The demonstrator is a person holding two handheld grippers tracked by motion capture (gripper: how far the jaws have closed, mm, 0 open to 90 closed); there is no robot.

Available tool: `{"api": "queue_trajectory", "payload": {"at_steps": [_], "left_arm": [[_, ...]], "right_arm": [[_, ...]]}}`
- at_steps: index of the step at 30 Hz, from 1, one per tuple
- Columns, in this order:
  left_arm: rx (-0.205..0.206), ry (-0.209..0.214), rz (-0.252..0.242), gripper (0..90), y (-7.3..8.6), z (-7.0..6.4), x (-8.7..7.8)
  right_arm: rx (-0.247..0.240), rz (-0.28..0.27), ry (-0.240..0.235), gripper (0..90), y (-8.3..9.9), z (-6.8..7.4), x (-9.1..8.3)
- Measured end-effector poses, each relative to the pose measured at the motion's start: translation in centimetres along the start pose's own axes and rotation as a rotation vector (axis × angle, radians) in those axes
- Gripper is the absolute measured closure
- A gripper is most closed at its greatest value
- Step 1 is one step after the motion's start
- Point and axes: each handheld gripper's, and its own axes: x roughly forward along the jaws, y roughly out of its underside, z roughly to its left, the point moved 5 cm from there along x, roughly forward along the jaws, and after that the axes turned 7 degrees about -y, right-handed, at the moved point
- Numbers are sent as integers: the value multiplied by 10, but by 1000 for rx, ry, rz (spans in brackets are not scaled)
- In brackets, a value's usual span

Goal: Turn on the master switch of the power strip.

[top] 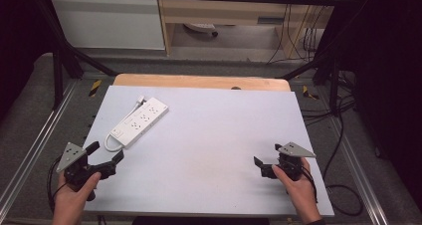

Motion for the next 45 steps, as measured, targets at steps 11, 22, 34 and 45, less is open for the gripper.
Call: {"api": "queue_trajectory", "payload": {"at_steps": [11, 22, 34, 45], "left_arm": [[31, 9, 17, 57, -9, -7, 11], [4, 5, -12, 63, -23, 2, 20], [13, -7, 11, 78, -26, 6, 46], [23, -21, 25, 89, -39, 15, 62]], "right_arm": [[-19, 8, -21, 37, -1, 6, 2], [-29, 54, -36, 32, 3, 14, 8], [-26, 50, -33, 34, 3, 12, 7], [-19, 35, -49, 43, 1, 9, 2]]}}
